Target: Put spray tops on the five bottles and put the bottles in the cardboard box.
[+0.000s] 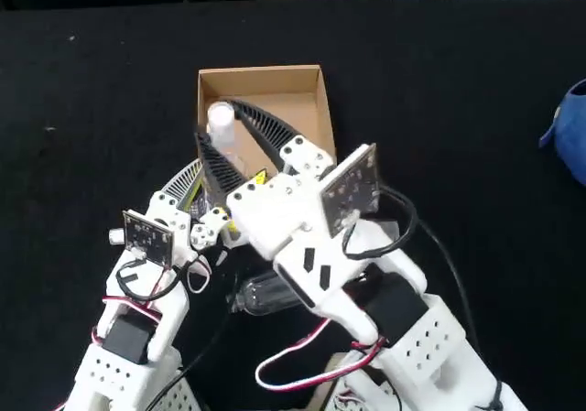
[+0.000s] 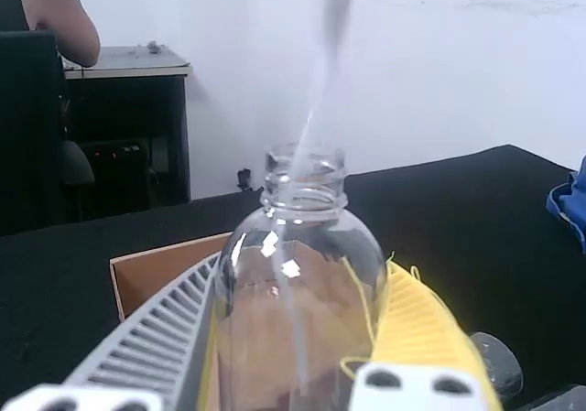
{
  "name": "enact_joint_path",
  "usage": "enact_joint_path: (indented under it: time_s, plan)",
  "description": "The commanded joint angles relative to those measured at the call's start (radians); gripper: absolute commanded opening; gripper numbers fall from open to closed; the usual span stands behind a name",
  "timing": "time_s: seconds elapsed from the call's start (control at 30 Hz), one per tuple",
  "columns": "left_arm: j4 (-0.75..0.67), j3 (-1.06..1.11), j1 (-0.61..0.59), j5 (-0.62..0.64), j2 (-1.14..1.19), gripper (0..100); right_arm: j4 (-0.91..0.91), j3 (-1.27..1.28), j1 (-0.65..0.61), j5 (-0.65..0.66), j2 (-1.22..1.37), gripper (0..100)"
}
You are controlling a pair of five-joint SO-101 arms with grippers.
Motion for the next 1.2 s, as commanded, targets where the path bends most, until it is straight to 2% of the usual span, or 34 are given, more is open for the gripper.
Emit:
enact_joint_path:
  time_s: [0.0,0.27,0.43,0.6,0.7,0.83,1.07,1.17]
  plan:
    - [-0.003,0.022,0.002,0.006,-0.011,3,0.005,-0.039,-0.02,0.008,-0.01,20.3]
    - [-0.003,0.022,0.002,0.005,-0.011,3,0.06,-0.163,0.012,0.011,-0.022,12.2]
    - [0.003,0.022,0.002,0.005,-0.011,3,0.293,-0.228,0.241,0.011,-0.094,3.8]
    - [0.005,0.022,0.002,0.005,-0.011,3,0.427,-0.096,0.534,0.011,-0.185,3.1]
    - [0.005,0.022,0.004,0.005,-0.011,3,0.423,0.047,0.66,0.011,-0.254,3.1]
    - [0.005,0.022,0.002,0.005,-0.009,3,0.379,0.263,0.756,0.003,-0.348,3.2]
    - [0.012,0.022,-0.008,0.003,-0.005,3,0.121,0.631,0.801,0.009,-0.493,3.2]
    - [0.02,0.022,-0.074,0.003,-0.009,3,0.072,0.733,0.806,0.009,-0.536,3.2]
